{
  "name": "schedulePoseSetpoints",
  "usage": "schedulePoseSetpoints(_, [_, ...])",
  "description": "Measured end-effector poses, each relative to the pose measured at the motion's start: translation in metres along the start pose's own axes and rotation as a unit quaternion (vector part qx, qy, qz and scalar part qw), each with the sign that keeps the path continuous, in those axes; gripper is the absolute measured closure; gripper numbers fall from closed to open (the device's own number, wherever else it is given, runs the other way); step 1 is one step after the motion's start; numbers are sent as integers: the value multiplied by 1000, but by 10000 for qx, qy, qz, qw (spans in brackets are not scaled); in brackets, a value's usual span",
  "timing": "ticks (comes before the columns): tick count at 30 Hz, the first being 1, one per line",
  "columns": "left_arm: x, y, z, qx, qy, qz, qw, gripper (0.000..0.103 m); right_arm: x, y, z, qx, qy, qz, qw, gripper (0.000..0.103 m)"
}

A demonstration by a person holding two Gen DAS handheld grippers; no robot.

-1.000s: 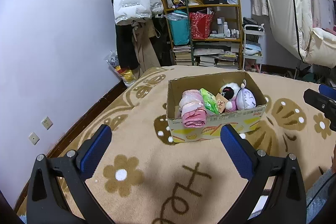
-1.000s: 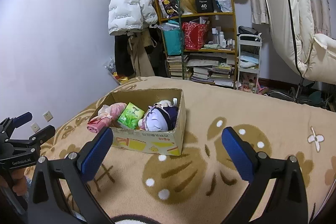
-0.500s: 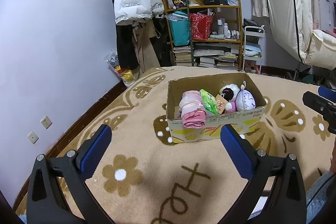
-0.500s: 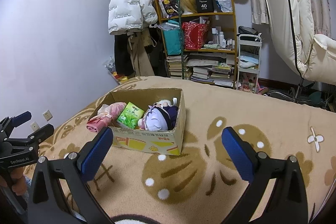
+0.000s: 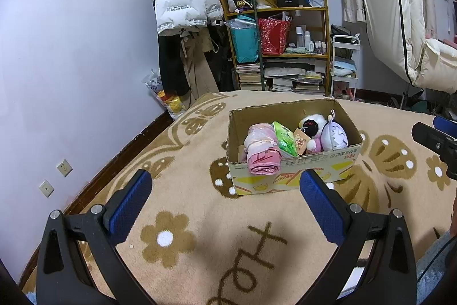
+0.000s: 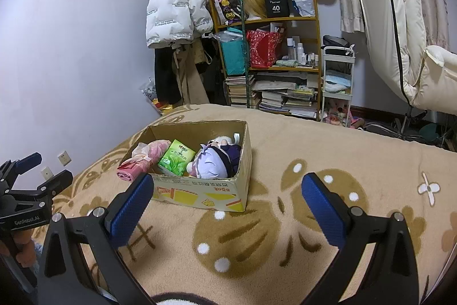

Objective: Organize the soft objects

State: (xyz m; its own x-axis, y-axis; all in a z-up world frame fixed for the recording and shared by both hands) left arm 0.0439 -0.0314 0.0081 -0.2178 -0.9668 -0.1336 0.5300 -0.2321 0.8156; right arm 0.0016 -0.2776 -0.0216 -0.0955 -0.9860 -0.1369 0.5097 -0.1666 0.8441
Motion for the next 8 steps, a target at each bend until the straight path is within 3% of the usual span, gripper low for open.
schedulePoseSetpoints(8, [1, -1, 2, 102, 42, -76, 9999, 1, 0, 0, 0, 11, 0, -1, 10000, 0])
Point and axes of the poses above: each gripper's, at about its wrist camera, not at the fingertips, and z roughly against the way its jaws point, x to its right, y to its top, the point moved 2 cm from there along -z, roughly the way its jaws point, and after that the axes turned 4 degrees about z, right-handed, at the moved point
